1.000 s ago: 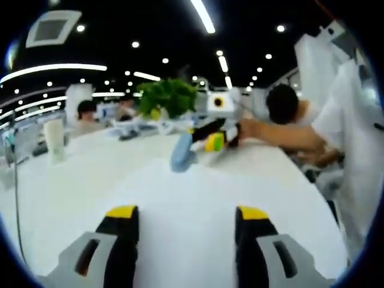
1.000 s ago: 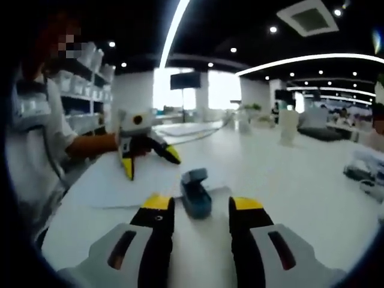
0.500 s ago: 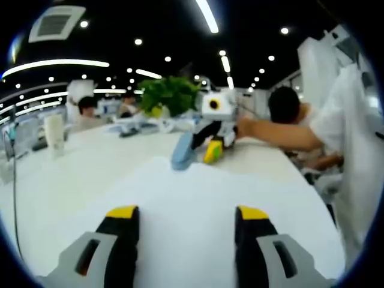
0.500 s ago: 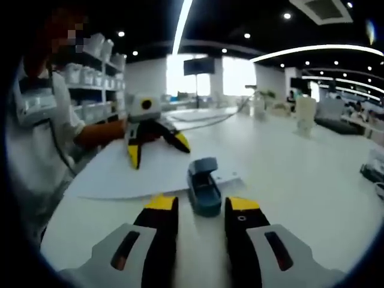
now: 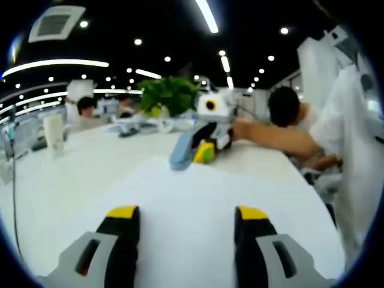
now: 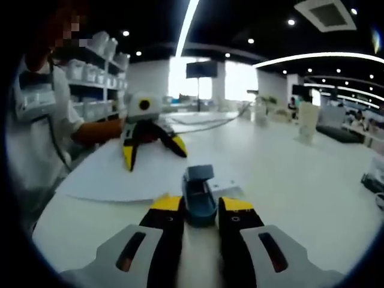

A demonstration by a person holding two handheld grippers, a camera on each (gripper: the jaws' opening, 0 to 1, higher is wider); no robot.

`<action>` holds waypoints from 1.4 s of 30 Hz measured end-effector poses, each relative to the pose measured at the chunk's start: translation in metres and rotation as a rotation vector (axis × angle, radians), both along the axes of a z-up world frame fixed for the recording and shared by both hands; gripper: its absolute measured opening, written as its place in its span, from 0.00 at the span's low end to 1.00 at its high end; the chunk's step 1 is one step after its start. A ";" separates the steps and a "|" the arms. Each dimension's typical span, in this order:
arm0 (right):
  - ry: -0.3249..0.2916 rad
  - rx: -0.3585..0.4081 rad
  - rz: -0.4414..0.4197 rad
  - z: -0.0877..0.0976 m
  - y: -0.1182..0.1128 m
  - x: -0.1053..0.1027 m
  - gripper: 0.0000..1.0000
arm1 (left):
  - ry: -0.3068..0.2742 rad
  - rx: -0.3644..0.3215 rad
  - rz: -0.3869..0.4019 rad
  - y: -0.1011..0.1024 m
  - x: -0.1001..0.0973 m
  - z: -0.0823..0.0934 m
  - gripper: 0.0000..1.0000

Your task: Pick up the paper insert the paper into the punch align the paper edges press the punch to punch holes

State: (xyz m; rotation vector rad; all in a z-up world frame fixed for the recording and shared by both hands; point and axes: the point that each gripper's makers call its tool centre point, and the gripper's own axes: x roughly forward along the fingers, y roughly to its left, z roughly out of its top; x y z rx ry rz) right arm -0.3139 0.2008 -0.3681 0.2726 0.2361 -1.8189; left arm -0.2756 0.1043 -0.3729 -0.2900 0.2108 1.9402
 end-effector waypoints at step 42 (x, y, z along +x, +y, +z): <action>0.013 -0.003 0.015 -0.002 -0.001 0.001 0.23 | 0.001 0.002 0.003 0.000 0.000 0.000 0.64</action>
